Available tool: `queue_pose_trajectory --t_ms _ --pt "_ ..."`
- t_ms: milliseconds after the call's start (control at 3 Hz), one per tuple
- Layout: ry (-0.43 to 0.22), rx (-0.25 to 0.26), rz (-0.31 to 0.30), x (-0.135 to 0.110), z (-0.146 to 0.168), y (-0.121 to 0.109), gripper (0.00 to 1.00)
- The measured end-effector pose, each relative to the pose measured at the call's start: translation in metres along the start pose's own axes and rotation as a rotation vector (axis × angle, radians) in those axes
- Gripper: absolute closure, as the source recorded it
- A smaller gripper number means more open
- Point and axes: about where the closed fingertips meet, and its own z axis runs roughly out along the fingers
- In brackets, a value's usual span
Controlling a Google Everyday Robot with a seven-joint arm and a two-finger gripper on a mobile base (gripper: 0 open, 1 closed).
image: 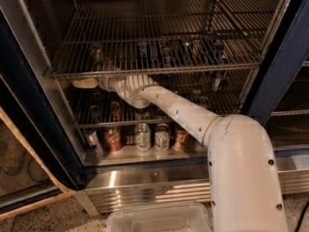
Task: Pick 7up can from middle shelf of fridge
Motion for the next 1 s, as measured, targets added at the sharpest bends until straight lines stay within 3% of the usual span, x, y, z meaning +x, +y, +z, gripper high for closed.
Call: queue_pose_trajectory --t_ms 333,667,1000 --pt "0.025 0.056 -0.013 -0.0023 0.0002 0.0 0.0" --pt "0.029 0.063 -0.014 -0.0026 -0.0025 -0.0019 0.0" --pt "0.049 0.119 -0.024 -0.0011 -0.0047 -0.004 0.0"
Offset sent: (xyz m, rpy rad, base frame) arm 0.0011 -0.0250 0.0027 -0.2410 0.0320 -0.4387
